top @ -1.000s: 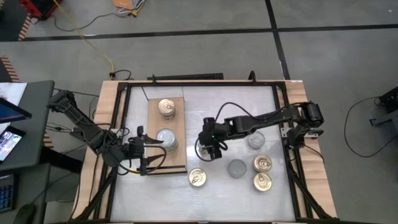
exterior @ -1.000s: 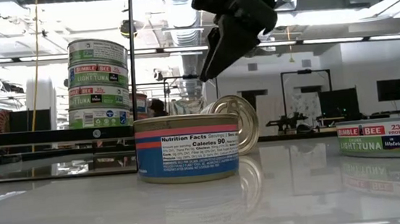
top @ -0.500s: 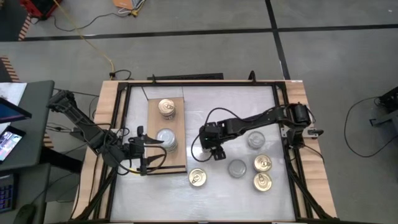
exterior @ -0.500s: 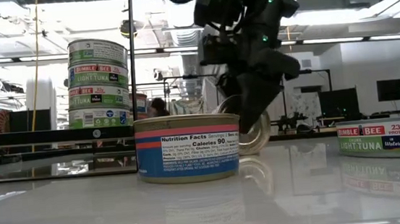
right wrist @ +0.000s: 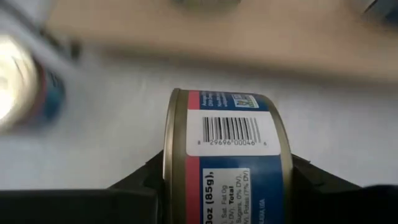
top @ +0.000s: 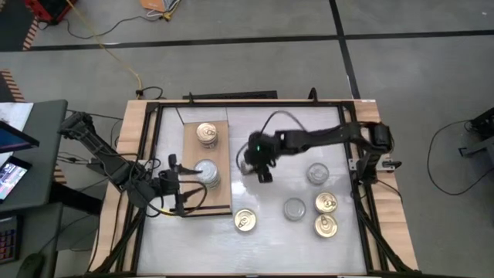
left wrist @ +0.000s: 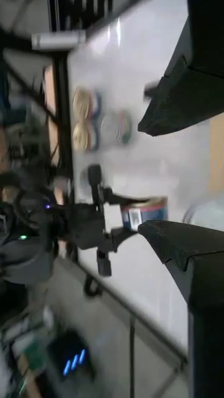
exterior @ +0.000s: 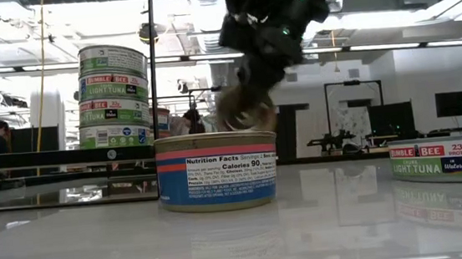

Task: Stack canned seafood by type on shelf
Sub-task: Stack the blue-pink tuna can on top of the other blue-pink tuna can on the shelf

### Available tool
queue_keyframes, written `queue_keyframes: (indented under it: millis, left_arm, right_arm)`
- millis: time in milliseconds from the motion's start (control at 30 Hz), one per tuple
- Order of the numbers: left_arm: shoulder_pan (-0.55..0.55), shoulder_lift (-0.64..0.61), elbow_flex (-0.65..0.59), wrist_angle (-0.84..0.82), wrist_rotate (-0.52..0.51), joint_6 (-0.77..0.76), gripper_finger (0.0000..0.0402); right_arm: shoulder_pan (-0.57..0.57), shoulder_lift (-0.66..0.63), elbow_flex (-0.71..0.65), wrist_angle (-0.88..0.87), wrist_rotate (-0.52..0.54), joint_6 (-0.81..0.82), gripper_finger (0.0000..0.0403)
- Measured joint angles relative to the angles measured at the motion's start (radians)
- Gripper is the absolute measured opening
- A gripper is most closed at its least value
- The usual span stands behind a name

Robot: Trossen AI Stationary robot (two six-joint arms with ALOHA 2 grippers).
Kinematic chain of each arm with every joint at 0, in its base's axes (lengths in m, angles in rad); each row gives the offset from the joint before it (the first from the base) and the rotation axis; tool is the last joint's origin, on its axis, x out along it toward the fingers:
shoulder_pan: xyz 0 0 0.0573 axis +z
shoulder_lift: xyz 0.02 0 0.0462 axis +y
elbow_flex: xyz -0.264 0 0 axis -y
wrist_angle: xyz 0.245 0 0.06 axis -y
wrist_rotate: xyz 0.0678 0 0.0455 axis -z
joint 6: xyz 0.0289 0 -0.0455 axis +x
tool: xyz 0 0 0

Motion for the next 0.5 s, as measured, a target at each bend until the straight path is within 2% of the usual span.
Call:
queue_keyframes:
  millis: [200, 367, 433, 500]
  left_arm:
    - [0.000, 0.000, 0.000, -0.001, -0.194, 0.190, 0.0224]
    - [0.030, -0.001, 0.000, 0.092, -0.508, 0.448, 0.0224]
    - [0.056, -0.002, 0.000, 0.145, -0.530, 0.547, 0.0224]
    - [0.084, -0.007, 0.000, 0.178, -0.467, 0.645, 0.0224]
  right_arm:
    - [-0.131, -0.032, 0.000, 0.207, -0.187, 0.115, 0.0204]
    - [-0.205, -0.022, 0.000, 0.383, -0.273, 0.200, 0.0211]
    - [-0.224, -0.021, 0.000, 0.442, -0.306, 0.249, 0.0211]
    - [-0.236, -0.021, 0.013, 0.486, -0.316, 0.282, 0.0205]
